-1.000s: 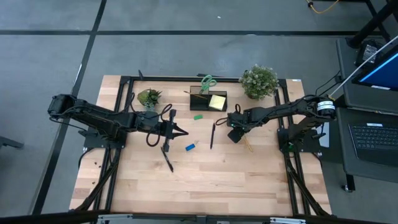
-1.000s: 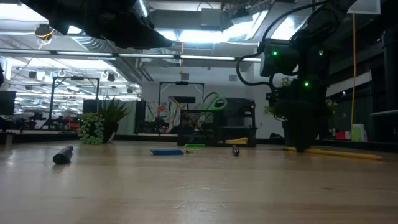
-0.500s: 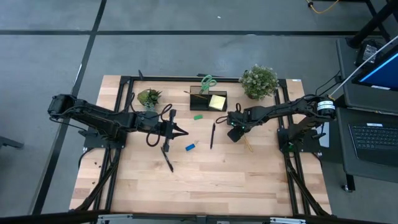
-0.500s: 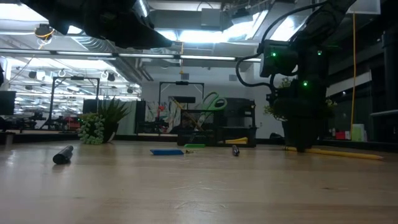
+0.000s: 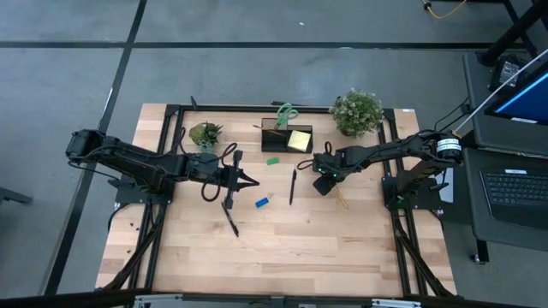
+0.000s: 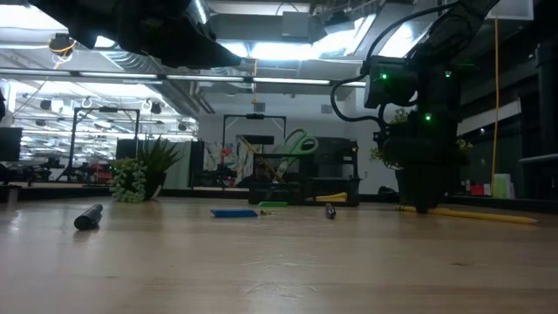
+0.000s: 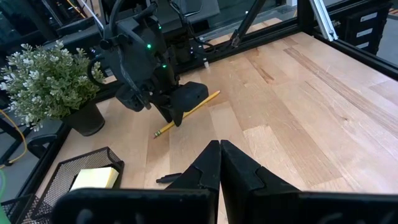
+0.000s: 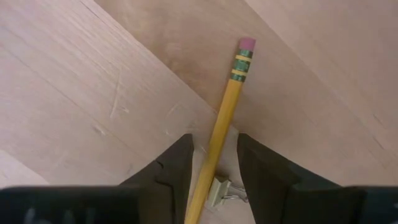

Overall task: Pick and place office supplies into organizer
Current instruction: Put the yellow pencil into the black desk organizer

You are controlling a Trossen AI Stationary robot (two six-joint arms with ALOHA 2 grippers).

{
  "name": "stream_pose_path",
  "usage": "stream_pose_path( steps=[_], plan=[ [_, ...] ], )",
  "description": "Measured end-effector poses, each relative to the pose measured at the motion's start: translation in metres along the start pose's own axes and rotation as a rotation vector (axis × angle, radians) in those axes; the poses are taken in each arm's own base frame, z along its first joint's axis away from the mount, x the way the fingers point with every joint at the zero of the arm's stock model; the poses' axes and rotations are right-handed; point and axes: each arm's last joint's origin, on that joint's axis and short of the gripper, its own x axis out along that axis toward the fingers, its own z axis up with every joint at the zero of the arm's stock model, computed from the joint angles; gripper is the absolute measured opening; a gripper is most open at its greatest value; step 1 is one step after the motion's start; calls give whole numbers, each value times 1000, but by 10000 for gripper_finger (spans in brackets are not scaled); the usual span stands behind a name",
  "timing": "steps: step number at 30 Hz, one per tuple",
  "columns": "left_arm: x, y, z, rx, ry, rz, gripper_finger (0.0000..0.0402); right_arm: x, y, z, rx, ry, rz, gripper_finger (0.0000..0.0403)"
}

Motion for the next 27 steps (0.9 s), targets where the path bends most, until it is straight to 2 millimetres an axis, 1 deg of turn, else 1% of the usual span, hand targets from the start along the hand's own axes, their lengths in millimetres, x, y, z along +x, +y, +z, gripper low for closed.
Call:
stream_pose_path(
  steps=[9,22,27],
  plan=[
    [0,0,0,1,0,0,3,0,0,0,-20,-3,-1,128],
    [0,0,0,2,0,0,2,0,1,1,-50,-5,10,60],
    [0,0,0,2,1,0,5,0,2,1,-68,-12,17,42]
  ],
)
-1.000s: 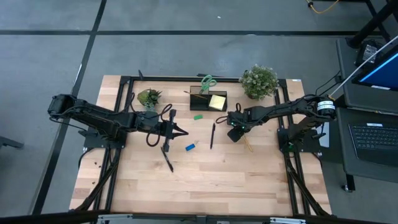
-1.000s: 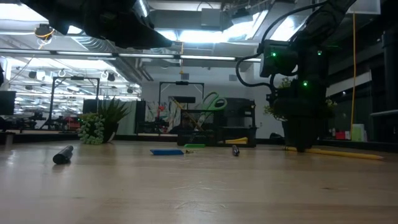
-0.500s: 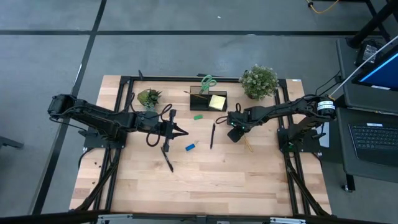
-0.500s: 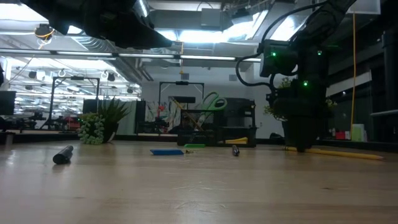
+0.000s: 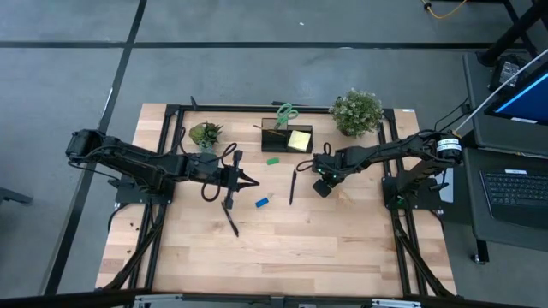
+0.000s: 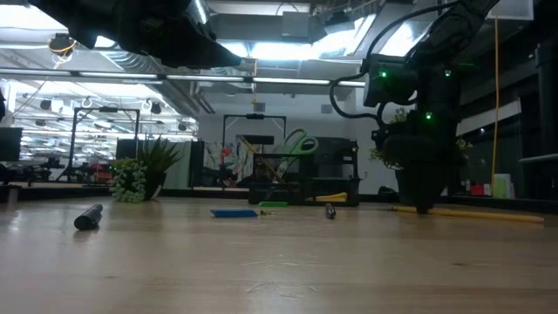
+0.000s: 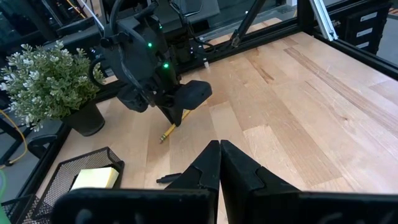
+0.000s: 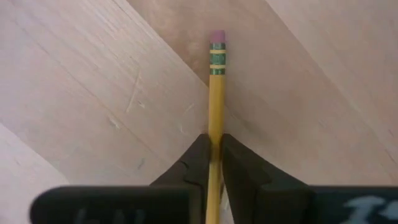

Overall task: Pick and place office supplies into organizer
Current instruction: Put the yellow pencil into the black desk organizer

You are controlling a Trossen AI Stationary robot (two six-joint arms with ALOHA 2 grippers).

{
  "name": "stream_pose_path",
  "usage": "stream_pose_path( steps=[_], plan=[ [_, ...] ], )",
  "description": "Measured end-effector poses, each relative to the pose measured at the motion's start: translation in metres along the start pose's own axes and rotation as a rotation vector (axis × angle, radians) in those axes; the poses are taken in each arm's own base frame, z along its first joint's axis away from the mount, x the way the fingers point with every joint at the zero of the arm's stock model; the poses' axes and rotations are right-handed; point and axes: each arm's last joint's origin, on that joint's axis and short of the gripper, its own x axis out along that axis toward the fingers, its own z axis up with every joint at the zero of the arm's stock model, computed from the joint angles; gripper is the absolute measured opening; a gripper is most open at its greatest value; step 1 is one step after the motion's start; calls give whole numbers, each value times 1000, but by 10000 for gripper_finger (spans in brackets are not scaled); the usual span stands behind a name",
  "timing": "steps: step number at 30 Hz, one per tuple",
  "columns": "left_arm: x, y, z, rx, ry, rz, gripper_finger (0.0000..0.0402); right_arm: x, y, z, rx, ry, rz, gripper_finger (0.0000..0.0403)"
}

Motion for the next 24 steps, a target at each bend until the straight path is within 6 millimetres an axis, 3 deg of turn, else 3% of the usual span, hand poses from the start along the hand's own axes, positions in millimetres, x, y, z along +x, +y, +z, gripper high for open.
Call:
stream_pose_path(
  steps=[14,24],
  plan=[
    [0,0,0,0,-1,0,5,-1,0,1,-8,-13,3,38],
    [0,0,0,0,0,0,5,-14,11,17,-59,-71,46,32]
  ],
)
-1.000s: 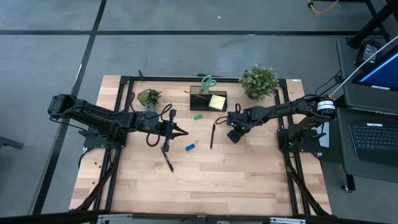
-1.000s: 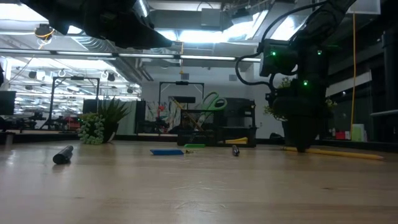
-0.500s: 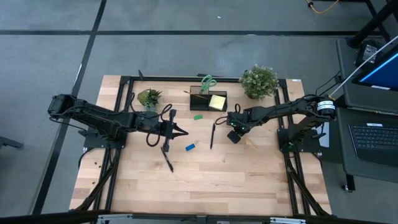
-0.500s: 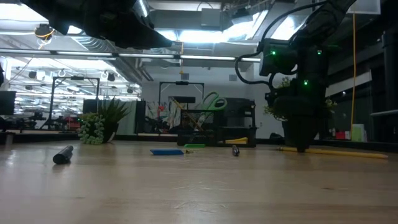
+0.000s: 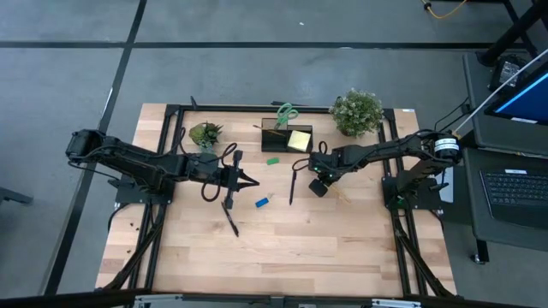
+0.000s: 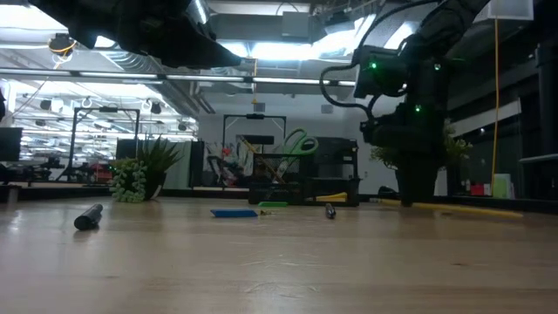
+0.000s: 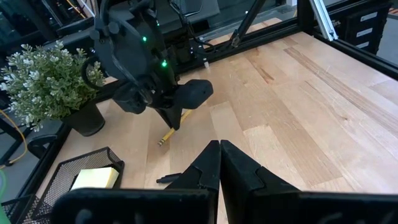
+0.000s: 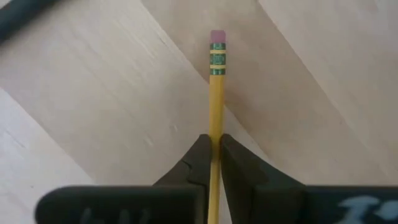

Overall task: Pick and place office supplies into organizer
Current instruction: Put the yellow pencil into the black desk organizer

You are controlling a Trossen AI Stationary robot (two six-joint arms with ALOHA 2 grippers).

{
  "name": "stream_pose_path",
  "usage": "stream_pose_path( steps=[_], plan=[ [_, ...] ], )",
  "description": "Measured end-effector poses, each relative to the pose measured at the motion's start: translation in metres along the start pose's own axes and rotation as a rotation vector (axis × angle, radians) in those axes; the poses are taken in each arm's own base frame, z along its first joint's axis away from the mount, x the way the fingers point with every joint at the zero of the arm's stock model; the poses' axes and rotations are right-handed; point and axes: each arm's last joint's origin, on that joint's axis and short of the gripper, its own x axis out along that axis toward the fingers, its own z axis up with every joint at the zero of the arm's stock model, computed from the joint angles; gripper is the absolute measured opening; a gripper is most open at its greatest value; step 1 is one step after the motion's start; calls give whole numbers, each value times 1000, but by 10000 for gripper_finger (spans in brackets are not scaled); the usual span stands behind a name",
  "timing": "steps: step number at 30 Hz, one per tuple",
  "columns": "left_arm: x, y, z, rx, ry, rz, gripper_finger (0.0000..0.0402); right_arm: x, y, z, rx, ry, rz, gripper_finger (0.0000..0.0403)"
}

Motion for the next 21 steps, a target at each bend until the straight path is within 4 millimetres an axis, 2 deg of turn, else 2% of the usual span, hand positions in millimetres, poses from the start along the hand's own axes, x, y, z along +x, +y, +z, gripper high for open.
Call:
stream_pose_path(
  steps=[13,21],
  plan=[
    [0,0,0,0,0,0,5,-12,7,13,-55,-47,24,30],
    [0,0,0,2,1,3,3,-32,18,33,-140,-133,65,29]
  ],
)
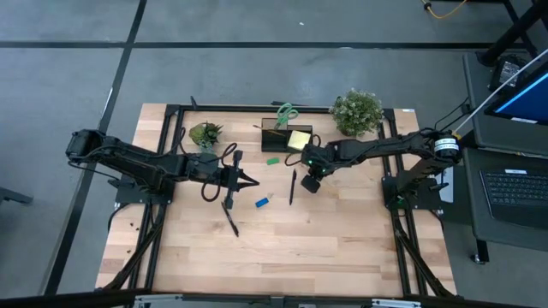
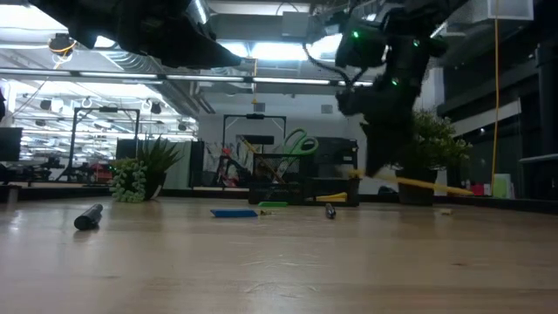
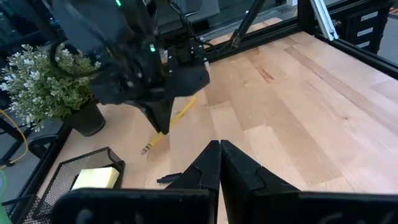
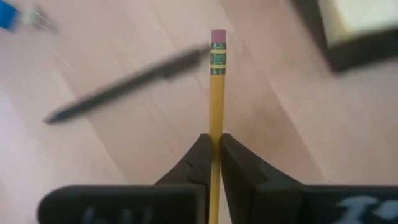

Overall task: Pick and place office supplies into organizer
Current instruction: Put the yellow pencil into the black desk organizer

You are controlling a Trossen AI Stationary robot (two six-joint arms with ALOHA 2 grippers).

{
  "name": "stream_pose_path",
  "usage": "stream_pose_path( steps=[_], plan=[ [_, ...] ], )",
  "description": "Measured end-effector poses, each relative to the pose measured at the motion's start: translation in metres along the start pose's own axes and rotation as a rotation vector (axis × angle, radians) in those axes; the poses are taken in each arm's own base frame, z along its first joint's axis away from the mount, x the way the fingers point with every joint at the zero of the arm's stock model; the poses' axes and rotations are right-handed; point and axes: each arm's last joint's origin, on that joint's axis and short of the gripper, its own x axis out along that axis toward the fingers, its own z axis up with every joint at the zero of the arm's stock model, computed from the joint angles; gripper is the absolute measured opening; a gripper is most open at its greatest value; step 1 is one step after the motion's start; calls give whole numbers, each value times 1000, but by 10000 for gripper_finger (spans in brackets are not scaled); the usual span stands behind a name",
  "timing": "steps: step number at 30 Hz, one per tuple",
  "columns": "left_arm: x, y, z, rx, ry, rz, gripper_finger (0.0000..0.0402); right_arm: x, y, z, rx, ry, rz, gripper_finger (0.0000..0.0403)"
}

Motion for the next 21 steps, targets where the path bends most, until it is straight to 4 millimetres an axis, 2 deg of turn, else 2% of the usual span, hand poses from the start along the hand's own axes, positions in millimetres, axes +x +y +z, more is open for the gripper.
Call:
stream_pose_path(
  steps=[6,12,21],
  plan=[
    [0,1,-3,82,40,46,2,-24,10,29,-80,-116,33,28],
    [-3,2,-3,89,57,57,5,-50,16,55,-155,-239,62,33],
    [-33,5,5,79,73,52,4,-72,2,93,-174,-487,73,28]
  ],
)
